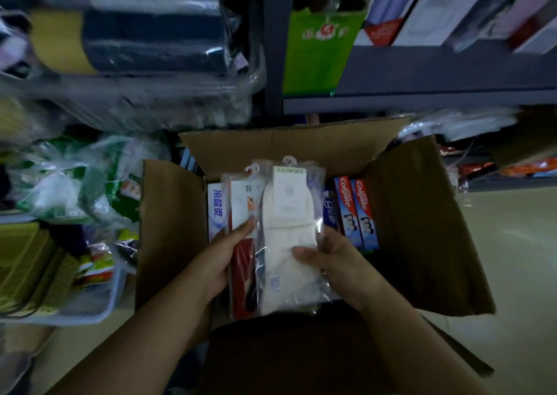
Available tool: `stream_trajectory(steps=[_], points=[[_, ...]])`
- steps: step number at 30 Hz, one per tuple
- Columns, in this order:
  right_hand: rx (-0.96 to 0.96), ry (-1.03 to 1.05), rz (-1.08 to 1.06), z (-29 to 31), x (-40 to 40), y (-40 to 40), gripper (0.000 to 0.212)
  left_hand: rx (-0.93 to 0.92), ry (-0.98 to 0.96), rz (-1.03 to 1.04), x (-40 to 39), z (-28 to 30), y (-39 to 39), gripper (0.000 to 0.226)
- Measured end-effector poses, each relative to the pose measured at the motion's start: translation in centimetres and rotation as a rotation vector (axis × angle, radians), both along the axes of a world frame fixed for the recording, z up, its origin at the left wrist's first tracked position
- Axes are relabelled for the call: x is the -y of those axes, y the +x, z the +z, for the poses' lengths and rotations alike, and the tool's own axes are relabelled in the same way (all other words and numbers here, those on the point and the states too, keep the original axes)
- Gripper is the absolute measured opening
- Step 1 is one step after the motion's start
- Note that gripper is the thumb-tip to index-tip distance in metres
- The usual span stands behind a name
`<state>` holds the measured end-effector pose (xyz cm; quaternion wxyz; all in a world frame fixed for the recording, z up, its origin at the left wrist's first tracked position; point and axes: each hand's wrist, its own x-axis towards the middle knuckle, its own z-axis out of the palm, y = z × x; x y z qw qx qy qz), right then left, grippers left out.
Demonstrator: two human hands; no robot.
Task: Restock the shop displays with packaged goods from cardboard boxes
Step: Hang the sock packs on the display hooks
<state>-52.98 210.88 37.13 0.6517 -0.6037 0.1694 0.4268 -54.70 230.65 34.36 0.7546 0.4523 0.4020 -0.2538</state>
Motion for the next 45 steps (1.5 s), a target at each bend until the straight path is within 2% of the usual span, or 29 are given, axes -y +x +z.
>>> stream_trajectory(steps=[4,9,15,20,24,27,29,31,35,37,38,40,42,44,45], points=[[0.091,-0.075,-0.017,2.4,-1.5,-0.8,0.034,0.048,-0.002,-0.065,-1.0,2.5,-0.8,0.063],[0.190,-0.181,-0.032,5.3,-3.3,-3.1,0.031,0.156,-0.014,-0.133,-2.1,5.3,-2.1,0.066],[0.337,-0.257,-0.126,7.6,-5.5,-6.8,0.028,0.290,0.017,-0.282,-3.2,7.4,-3.3,0.090],[0.464,-0.409,-0.301,9.8,-5.1,-8.5,0.074,0.419,-0.014,-0.261,-1.9,9.9,-3.3,0.068],[0.541,-0.405,-0.404,11.8,-2.5,-8.5,0.055,0.473,-0.053,-0.317,0.4,12.4,-2.5,0.076],[0.595,-0.355,-0.470,13.6,0.8,-8.0,0.035,0.506,-0.053,-0.361,2.9,14.3,-1.5,0.087],[0.623,-0.331,-0.501,14.6,3.5,-7.5,0.034,0.550,-0.037,-0.395,5.5,15.3,-0.7,0.083],[0.631,-0.324,-0.541,15.4,6.8,-7.0,0.045,0.613,-0.021,-0.378,8.9,16.2,0.0,0.061],[0.632,-0.275,-0.596,16.4,16.1,-6.2,0.075,0.656,0.002,-0.381,18.1,17.9,1.5,0.053],[0.665,-0.246,-0.609,17.8,21.6,-5.6,0.078,0.669,0.014,-0.356,23.3,18.9,2.4,0.038],[0.690,-0.248,-0.607,19.0,24.3,-5.2,0.070,0.678,0.023,-0.345,25.8,19.2,3.0,0.032],[0.740,-0.255,-0.581,20.9,29.7,-4.3,0.039,0.709,0.037,-0.319,30.1,20.6,4.0,0.029],[0.756,-0.226,-0.547,22.9,34.3,-3.1,0.023,0.741,0.021,-0.276,33.3,22.4,5.3,0.040],[0.774,-0.188,-0.510,25.0,37.6,-1.6,0.024,0.778,0.012,-0.254,35.4,24.6,6.9,0.072],[0.779,-0.171,-0.505,25.9,38.9,-0.8,0.024,0.796,0.023,-0.248,36.2,25.7,7.7,0.080]])
